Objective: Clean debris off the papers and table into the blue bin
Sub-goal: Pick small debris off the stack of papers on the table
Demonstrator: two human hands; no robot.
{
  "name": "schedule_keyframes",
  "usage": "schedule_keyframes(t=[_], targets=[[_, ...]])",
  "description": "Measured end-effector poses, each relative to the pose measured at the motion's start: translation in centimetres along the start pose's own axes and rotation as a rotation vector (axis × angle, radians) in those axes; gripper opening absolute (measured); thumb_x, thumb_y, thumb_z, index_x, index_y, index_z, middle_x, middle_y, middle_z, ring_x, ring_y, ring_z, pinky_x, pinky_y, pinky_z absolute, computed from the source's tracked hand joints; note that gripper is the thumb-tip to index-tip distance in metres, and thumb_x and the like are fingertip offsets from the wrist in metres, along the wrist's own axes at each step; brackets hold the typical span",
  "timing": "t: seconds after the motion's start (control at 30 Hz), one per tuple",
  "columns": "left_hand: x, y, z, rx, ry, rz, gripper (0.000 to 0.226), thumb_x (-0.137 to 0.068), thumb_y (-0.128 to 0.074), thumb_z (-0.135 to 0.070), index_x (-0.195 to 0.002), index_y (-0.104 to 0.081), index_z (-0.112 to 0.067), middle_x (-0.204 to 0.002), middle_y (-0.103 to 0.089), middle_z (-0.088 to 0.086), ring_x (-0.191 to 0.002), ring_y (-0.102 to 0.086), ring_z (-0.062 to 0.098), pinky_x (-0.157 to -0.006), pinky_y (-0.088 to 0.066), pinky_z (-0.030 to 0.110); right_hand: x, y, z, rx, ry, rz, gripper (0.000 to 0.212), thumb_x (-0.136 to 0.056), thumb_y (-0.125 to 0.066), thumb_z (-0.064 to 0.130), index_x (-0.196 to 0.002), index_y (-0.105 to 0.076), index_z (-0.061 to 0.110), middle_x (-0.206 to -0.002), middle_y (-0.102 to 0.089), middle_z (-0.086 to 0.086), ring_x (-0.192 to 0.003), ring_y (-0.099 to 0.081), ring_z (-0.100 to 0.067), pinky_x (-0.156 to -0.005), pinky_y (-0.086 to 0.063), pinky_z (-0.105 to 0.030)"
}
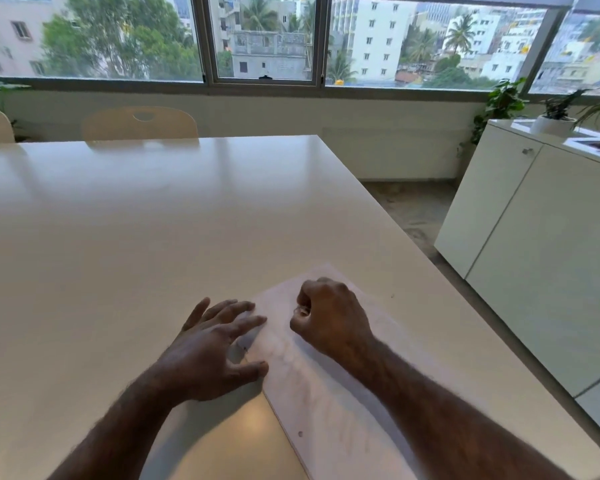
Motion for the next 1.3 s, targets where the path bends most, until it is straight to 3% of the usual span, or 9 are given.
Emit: schedule_keyframes(t=[0.13, 0.23, 0.4, 0.53, 0.7, 0.83, 1.03, 1.17, 1.3], targets=[[0.3, 0.3, -1.0, 0.112, -0.015, -0.073, 0.114, -0.052, -0.047, -0.096, -0.148, -0.032, -0.037, -0.159, -0.016, -0.020, -0.144, -0.008, -0.005, -0.117, 0.005, 0.024, -0.4, -0.5, -1.2, -0.005, -0.020, 0.024, 0.013, -0.075, -0.058, 0.026, -0.083, -0.066, 0.020, -0.090, -0.064, 0.001, -0.083, -0.061, -0.020, -0.068, -0.049, -0.027], [0.5, 0.0, -1.2, 0.125, 0.002, -0.022, 0.123, -0.047, -0.054, -0.096, -0.151, -0.023, -0.037, -0.159, -0.006, -0.024, -0.144, 0.002, -0.007, -0.117, 0.007, 0.023, -0.3, -0.6, -1.1, -0.002, -0.018, 0.032, 0.012, -0.075, -0.058, 0.025, -0.083, -0.066, 0.020, -0.091, -0.063, 0.000, -0.085, -0.060, -0.019, -0.068, -0.046, -0.026], [0.3, -0.5, -0.8, 0.098, 0.011, 0.089, 0.128, -0.049, -0.050, -0.097, -0.153, -0.004, -0.040, -0.158, 0.013, -0.025, -0.139, 0.022, -0.011, -0.118, 0.013, 0.025, 0.9, -0.2, 0.6, -0.004, 0.054, 0.001, 0.014, -0.076, -0.059, 0.026, -0.085, -0.067, 0.018, -0.087, -0.064, 0.001, -0.082, -0.060, -0.018, -0.070, -0.053, -0.032], [0.1, -0.6, -0.8, 0.069, 0.004, 0.120, 0.129, -0.049, -0.043, -0.099, -0.152, 0.005, -0.039, -0.156, 0.019, -0.024, -0.138, 0.026, -0.009, -0.118, 0.015, 0.028, 2.2, -0.8, 2.0, -0.126, 0.075, 0.327, 0.013, -0.072, -0.067, 0.024, -0.082, -0.069, 0.017, -0.081, -0.069, 0.002, -0.076, -0.065, -0.014, -0.073, -0.058, -0.032], [0.0, -0.7, -0.7, 0.072, 0.009, 0.109, 0.130, -0.046, -0.040, -0.101, -0.153, 0.002, -0.040, -0.156, 0.018, -0.025, -0.138, 0.025, -0.009, -0.117, 0.017, 0.028, -0.5, 1.5, -2.3, 0.204, -0.169, -0.068, 0.022, -0.071, -0.061, 0.028, -0.086, -0.070, 0.015, -0.091, -0.068, -0.003, -0.090, -0.064, -0.024, -0.069, -0.045, -0.022], [0.1, -0.8, -0.6, 0.056, 0.023, 0.143, 0.124, -0.055, -0.048, -0.093, -0.152, 0.008, -0.040, -0.156, 0.022, -0.024, -0.138, 0.028, -0.007, -0.118, 0.017, 0.032, 3.1, -1.1, 4.0, -0.064, 0.117, 0.281, 0.014, -0.075, -0.064, 0.024, -0.084, -0.071, 0.016, -0.086, -0.069, -0.002, -0.078, -0.064, -0.017, -0.073, -0.055, -0.029], [0.0, -0.9, -0.6, -0.006, 0.027, 0.179, 0.129, -0.050, -0.038, -0.099, -0.151, 0.013, -0.038, -0.155, 0.026, -0.022, -0.139, 0.029, -0.003, -0.117, 0.018, 0.033, -0.9, 1.7, -2.7, 0.172, -0.205, -0.036, 0.019, -0.073, -0.063, 0.026, -0.086, -0.072, 0.015, -0.090, -0.069, -0.003, -0.087, -0.065, -0.023, -0.063, -0.040, -0.019], [0.1, -0.7, -0.7, -0.019, 0.016, 0.191, 0.132, -0.045, -0.031, -0.102, -0.150, 0.018, -0.038, -0.153, 0.030, -0.021, -0.137, 0.032, -0.003, -0.115, 0.020, 0.028, 3.4, -1.1, 3.6, -0.003, 0.112, 0.235, 0.015, -0.076, -0.061, 0.023, -0.085, -0.070, 0.016, -0.089, -0.067, -0.003, -0.081, -0.061, -0.018, -0.068, -0.048, -0.022], [-0.2, -0.7, -0.7, -0.039, 0.023, 0.191, 0.132, -0.044, -0.028, -0.104, -0.150, 0.017, -0.038, -0.153, 0.030, -0.021, -0.139, 0.031, -0.001, -0.117, 0.017, 0.032, -0.6, 1.1, -1.1, 0.091, -0.114, 0.058, 0.020, -0.071, -0.062, 0.025, -0.085, -0.071, 0.015, -0.088, -0.071, -0.004, -0.087, -0.066, -0.023, -0.071, -0.048, -0.022]])
Point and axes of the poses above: each hand's wrist, its own x-axis away from the middle knuckle, its own y-axis out of the back of the hand, z = x × y, the point moved 2 cm from there along -x, towards the middle knuckle
